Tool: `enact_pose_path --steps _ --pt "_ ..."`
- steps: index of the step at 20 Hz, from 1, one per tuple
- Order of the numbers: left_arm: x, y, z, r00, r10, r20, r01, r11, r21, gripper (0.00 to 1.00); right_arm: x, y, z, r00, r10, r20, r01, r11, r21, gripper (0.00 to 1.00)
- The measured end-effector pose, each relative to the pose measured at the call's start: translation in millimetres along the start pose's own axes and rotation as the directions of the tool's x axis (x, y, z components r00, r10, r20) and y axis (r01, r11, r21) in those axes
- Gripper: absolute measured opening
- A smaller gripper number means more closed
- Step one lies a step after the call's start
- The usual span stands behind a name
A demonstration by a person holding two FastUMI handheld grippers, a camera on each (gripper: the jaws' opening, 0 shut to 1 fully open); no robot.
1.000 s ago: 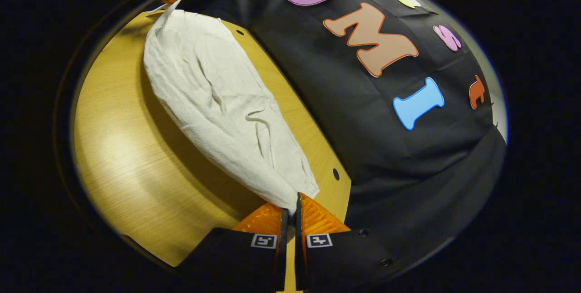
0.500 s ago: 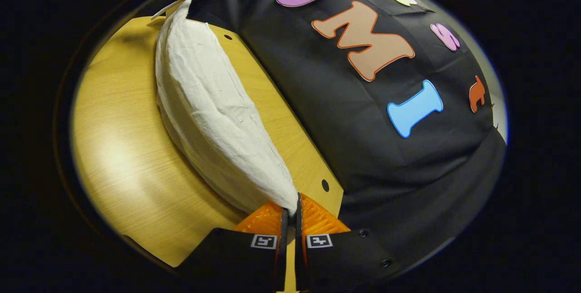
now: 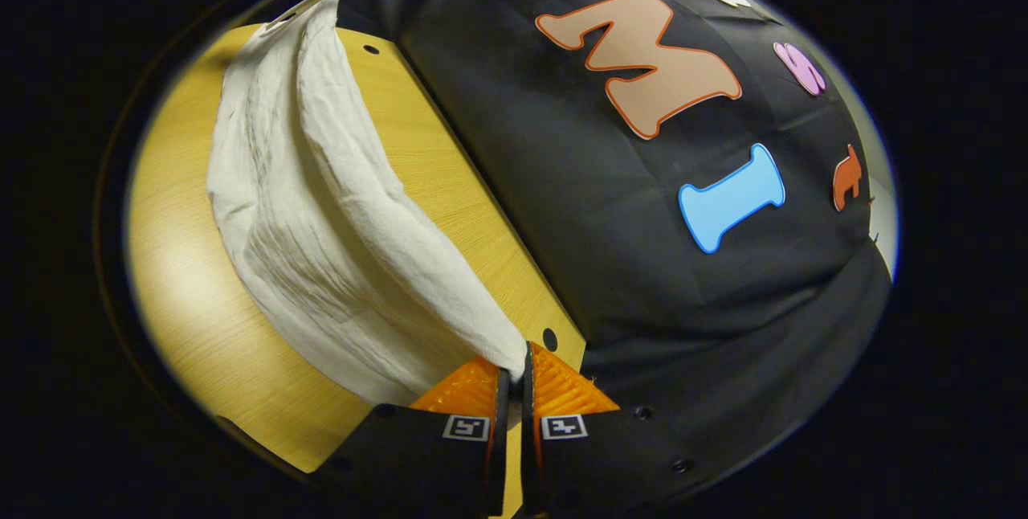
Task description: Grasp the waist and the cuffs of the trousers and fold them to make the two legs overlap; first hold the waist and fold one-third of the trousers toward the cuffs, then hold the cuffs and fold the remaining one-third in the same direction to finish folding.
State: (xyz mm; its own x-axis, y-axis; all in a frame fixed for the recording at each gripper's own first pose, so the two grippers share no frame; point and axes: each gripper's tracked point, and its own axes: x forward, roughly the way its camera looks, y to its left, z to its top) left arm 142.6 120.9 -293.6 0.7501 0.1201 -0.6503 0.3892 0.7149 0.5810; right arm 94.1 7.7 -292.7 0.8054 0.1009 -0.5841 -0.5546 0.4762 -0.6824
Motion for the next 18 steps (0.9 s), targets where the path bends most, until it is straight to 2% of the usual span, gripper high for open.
enact_pose_path --steps 4,10,12,16,17,18 --pt "33 -2 13 1.0 0.001 0.002 -0.001 1.0 0.0 0.0 38 11 7 1.0 0.01 -0.014 -0.011 0.999 -0.049 0.1" --pt "94 -30 11 0.999 -0.039 -0.019 0.04 0.999 0.029 0.0 99 48 -11 0.994 0.059 -0.092 -0.065 0.996 -0.063 0.1" --pt "106 -44 7 0.998 -0.053 -0.027 0.054 0.998 0.027 0.0 114 60 -18 0.989 0.075 -0.125 -0.079 0.996 -0.035 0.12" --pt "122 -67 -6 0.994 -0.085 -0.071 0.085 0.996 -0.007 0.0 133 70 -29 0.978 0.064 -0.199 -0.043 0.993 0.109 0.15" --pt "120 -74 -3 0.993 -0.099 -0.063 0.096 0.994 -0.046 0.05 135 66 -28 0.979 0.05 -0.199 -0.02 0.989 0.15 0.27" --pt "116 -78 0 0.994 -0.104 -0.042 0.1 0.991 -0.089 0.35 131 63 -22 0.981 0.044 -0.189 -0.006 0.98 0.199 0.51"
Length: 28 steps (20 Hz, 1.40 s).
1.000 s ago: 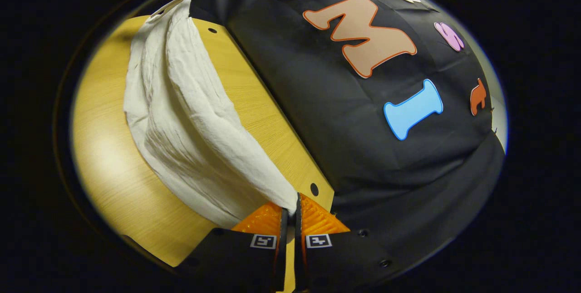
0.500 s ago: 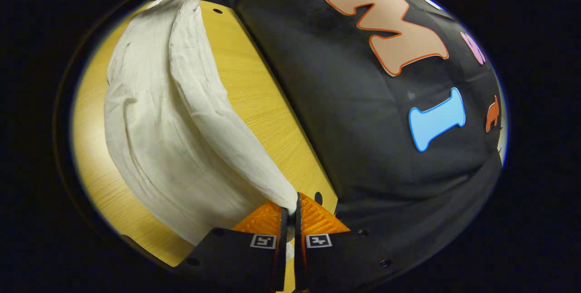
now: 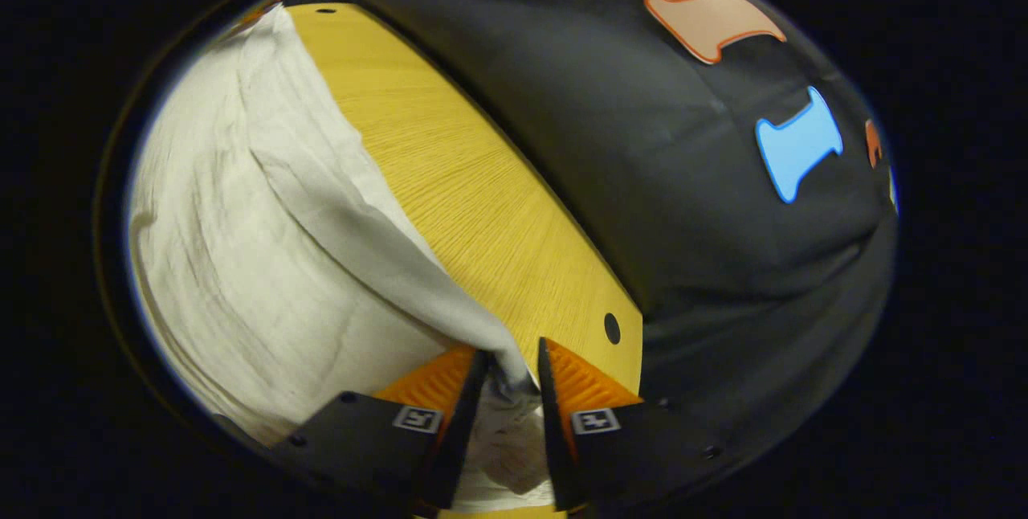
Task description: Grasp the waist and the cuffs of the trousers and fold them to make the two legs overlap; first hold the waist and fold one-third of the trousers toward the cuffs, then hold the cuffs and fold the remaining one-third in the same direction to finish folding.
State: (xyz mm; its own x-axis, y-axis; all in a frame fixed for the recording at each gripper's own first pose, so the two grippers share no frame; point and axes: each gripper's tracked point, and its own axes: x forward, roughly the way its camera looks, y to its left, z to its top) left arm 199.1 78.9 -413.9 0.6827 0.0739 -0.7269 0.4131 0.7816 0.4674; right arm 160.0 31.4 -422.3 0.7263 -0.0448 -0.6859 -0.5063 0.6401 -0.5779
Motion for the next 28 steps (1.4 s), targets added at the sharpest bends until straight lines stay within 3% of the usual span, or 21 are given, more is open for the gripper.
enact_pose_path --steps 2,6,7,10,13,16,19,21,24,28 --pt "-17 -4 15 0.999 0.018 0.044 -0.015 0.997 -0.074 0.95 -9 -11 5 1.0 -0.014 0.027 0.012 0.996 0.088 1.0" --pt "-59 3 48 0.987 0.031 0.155 0.003 0.976 -0.219 0.96 -47 -31 10 0.995 -0.045 0.094 0.02 0.967 0.253 0.97" --pt "-71 0 58 0.983 0.025 0.183 0.022 0.968 -0.249 1.0 -56 -34 9 0.993 -0.048 0.106 0.014 0.954 0.301 0.97" --pt "-119 -12 87 0.963 0.02 0.27 0.072 0.943 -0.324 0.95 -72 -41 -6 0.991 -0.055 0.121 -0.001 0.905 0.425 0.97" --pt "-145 -22 101 0.95 -0.001 0.312 0.12 0.924 -0.363 0.95 -78 -45 -35 0.996 -0.051 0.075 0.007 0.865 0.502 0.98" --pt "-171 -38 112 0.935 -0.008 0.354 0.161 0.9 -0.406 0.96 -81 -58 -67 0.996 -0.093 0.012 0.068 0.802 0.594 0.98" --pt "-185 -50 110 0.934 -0.024 0.357 0.192 0.877 -0.442 0.96 -83 -60 -98 0.996 -0.076 -0.041 0.084 0.743 0.664 0.98" --pt "-189 -52 101 0.942 -0.022 0.334 0.183 0.869 -0.459 0.96 -81 -55 -113 0.996 -0.056 -0.069 0.089 0.687 0.721 1.0" --pt "-196 -54 94 0.947 -0.018 0.32 0.176 0.862 -0.475 0.97 -79 -46 -130 0.995 -0.005 -0.101 0.086 0.576 0.813 1.0" --pt "-206 -54 89 0.951 -0.004 0.31 0.154 0.875 -0.46 0.96 -69 -35 -152 0.987 0.056 -0.15 0.112 0.433 0.895 0.99"
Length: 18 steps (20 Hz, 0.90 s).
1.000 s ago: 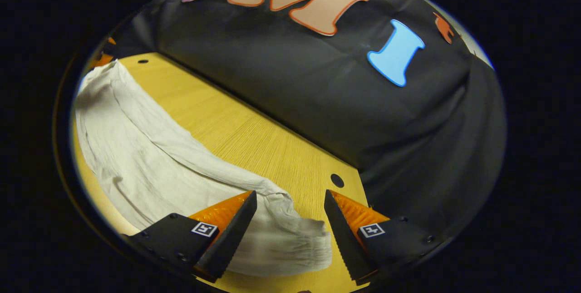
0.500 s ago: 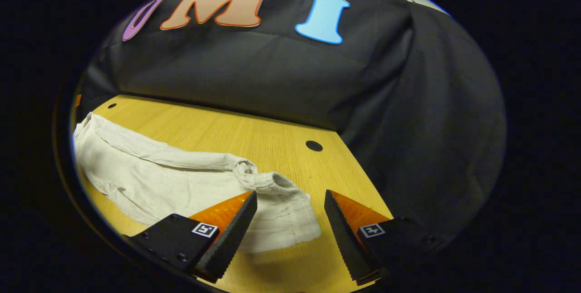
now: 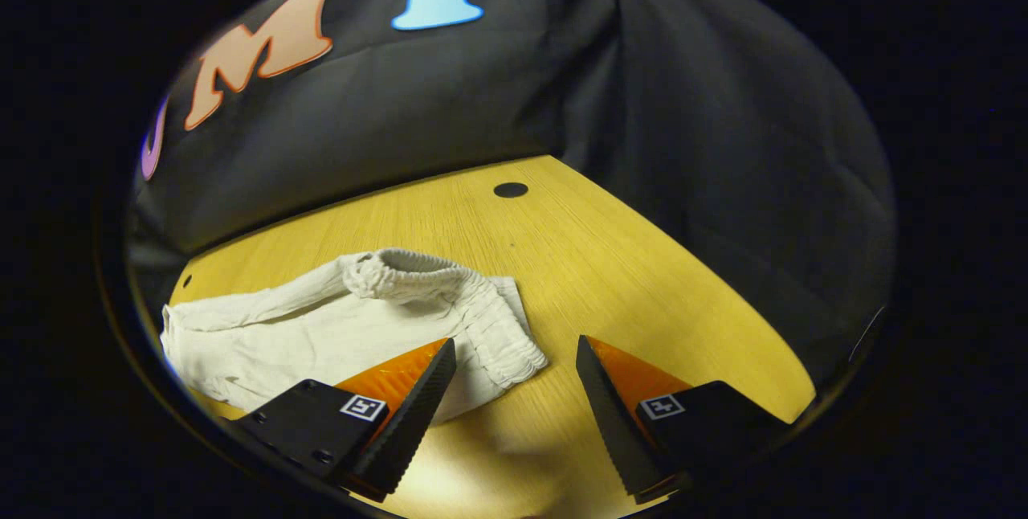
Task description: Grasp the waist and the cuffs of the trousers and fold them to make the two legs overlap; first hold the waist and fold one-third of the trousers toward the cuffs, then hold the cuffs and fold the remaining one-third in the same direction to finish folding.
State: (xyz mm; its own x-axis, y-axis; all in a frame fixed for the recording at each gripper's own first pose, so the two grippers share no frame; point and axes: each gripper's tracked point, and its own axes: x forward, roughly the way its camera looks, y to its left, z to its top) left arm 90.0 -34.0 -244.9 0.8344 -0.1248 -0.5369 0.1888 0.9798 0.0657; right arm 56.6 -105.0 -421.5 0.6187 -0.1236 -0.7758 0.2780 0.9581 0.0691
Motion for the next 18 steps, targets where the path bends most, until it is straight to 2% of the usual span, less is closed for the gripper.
enact_pose_path --steps 3,4,5,6,7,8,9,11,12,14,15,16,18 --pt "-9 -1 0 1.0 0.009 0.005 -0.009 1.0 0.017 0.96 11 4 -12 0.997 0.033 -0.064 -0.026 0.993 0.115 0.99" --pt "-11 -1 0 1.0 0.012 0.005 -0.012 1.0 0.021 0.96 15 6 -16 0.995 0.047 -0.087 -0.035 0.989 0.144 0.92" --pt "-13 -1 0 1.0 0.016 0.005 -0.016 1.0 0.023 0.96 17 9 -17 0.994 0.057 -0.099 -0.04 0.986 0.162 0.96" --pt "-16 -2 -1 1.0 0.019 0.004 -0.019 1.0 0.023 0.96 22 10 -16 0.994 0.064 -0.087 -0.049 0.985 0.163 0.93" --pt "-18 -3 -1 1.0 0.022 0.004 -0.022 1.0 0.02 0.92 20 15 -22 0.989 0.089 -0.121 -0.067 0.982 0.174 0.82" --pt "-20 -4 -2 1.0 0.024 0.002 -0.024 1.0 0.017 0.97 18 14 -18 0.991 0.086 -0.103 -0.068 0.984 0.165 0.68" --pt "-22 -5 -3 1.0 0.028 0.002 -0.028 1.0 0.013 0.97 21 14 -21 0.986 0.104 -0.128 -0.082 0.983 0.163 0.65" --pt "-24 -10 -6 1.0 0.031 -0.001 -0.031 1.0 -0.001 0.96 23 22 -26 0.975 0.16 -0.156 -0.131 0.975 0.182 0.5" --pt "-26 -13 -8 0.999 0.033 -0.005 -0.033 0.999 -0.008 0.96 20 23 -25 0.971 0.177 -0.162 -0.143 0.97 0.198 0.27" --pt "-32 -19 -10 0.999 0.038 -0.012 -0.038 0.999 -0.021 0.97 22 20 -22 0.97 0.187 -0.154 -0.157 0.969 0.189 0.26" --pt "-34 -21 -11 0.999 0.04 -0.011 -0.04 0.999 -0.028 0.96 20 18 -20 0.972 0.186 -0.146 -0.161 0.973 0.167 0.08" --pt "-38 -23 -10 0.999 0.043 -0.011 -0.043 0.998 -0.034 0.96 18 16 -18 0.972 0.185 -0.147 -0.163 0.976 0.146 0.13" --pt "-45 -24 -10 0.998 0.055 -0.009 -0.056 0.998 -0.042 0.97 15 14 -10 0.973 0.187 -0.136 -0.171 0.978 0.119 0.13"
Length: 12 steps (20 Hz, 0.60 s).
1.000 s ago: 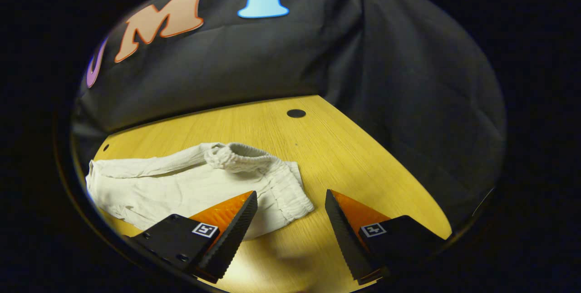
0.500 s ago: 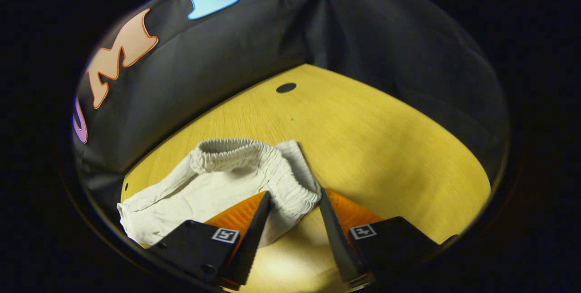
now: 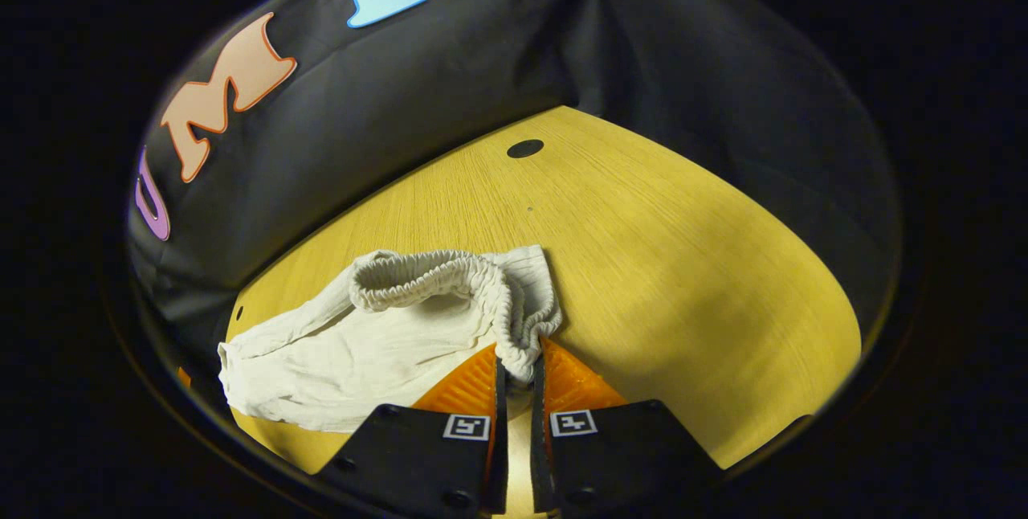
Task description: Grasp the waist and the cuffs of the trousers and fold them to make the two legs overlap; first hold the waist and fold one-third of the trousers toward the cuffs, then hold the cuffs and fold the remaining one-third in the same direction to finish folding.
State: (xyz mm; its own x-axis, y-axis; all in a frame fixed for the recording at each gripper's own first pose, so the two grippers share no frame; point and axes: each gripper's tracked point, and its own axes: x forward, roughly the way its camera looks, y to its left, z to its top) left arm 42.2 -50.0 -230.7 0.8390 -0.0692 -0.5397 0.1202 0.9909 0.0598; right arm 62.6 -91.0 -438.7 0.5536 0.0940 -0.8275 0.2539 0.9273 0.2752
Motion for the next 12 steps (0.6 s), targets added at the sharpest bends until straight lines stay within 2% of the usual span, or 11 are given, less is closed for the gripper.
enact_pose_path --steps 5,9,12 --pt "-16 -1 1 0.999 0.044 0.013 -0.043 0.998 -0.041 0.96 -16 8 14 1.0 0.009 0.02 -0.008 1.0 -0.023 0.13" --pt "-20 4 1 0.998 0.054 0.014 -0.053 0.997 -0.061 0.96 -41 20 39 0.996 0.049 0.073 -0.048 0.999 -0.027 0.13" --pt "-16 12 2 0.999 0.052 0.009 -0.051 0.997 -0.056 0.96 -66 30 52 0.99 0.108 0.095 -0.106 0.994 -0.024 0.13"
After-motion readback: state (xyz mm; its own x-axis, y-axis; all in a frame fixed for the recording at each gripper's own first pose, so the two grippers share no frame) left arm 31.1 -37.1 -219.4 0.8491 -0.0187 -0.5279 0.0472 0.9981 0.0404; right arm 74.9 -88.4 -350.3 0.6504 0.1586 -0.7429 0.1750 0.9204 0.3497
